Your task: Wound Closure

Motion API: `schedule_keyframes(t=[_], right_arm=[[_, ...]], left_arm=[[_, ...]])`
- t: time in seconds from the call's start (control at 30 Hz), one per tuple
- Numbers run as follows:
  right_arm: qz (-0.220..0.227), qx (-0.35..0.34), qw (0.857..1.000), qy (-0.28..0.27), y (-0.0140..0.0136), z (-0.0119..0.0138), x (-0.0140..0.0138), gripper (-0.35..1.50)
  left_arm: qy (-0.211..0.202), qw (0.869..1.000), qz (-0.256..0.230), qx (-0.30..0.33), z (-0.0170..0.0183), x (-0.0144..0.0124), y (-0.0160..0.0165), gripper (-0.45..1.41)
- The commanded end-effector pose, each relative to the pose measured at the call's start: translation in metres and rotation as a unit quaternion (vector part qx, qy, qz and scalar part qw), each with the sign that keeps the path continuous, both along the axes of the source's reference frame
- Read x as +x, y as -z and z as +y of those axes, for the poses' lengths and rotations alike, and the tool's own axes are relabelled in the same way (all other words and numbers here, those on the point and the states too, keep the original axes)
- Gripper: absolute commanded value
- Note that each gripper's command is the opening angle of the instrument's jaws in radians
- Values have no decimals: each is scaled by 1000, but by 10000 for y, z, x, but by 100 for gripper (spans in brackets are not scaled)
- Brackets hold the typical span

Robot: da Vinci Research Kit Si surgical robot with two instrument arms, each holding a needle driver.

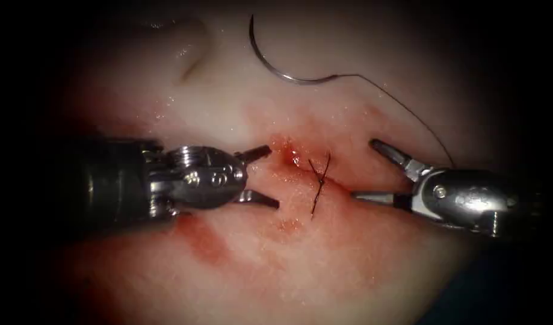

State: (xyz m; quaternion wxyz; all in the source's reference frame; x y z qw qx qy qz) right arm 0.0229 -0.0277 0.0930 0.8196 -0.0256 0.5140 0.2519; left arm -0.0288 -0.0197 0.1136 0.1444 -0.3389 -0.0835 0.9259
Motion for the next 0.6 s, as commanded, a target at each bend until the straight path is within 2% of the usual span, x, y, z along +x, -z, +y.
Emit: schedule_keyframes(t=[0.03, 0.23, 0.4, 0.6], right_arm=[[5, 6, 1000, 2, -2, -2, -3, 124], [7, 18, 1000, 23, 9, -2, -22, 123], [14, 33, 998, 51, 25, -8, -22, 96], [21, 44, 997, 57, 42, -5, -16, 91]], left_arm=[[5, 1000, -27, -5, 2, -5, -7, 61], [9, 992, -127, -16, 16, 5, -13, 59], [-1, 977, -214, -9, 23, 19, -16, 56], [-24, 971, -239, -8, 25, 27, -14, 57]])
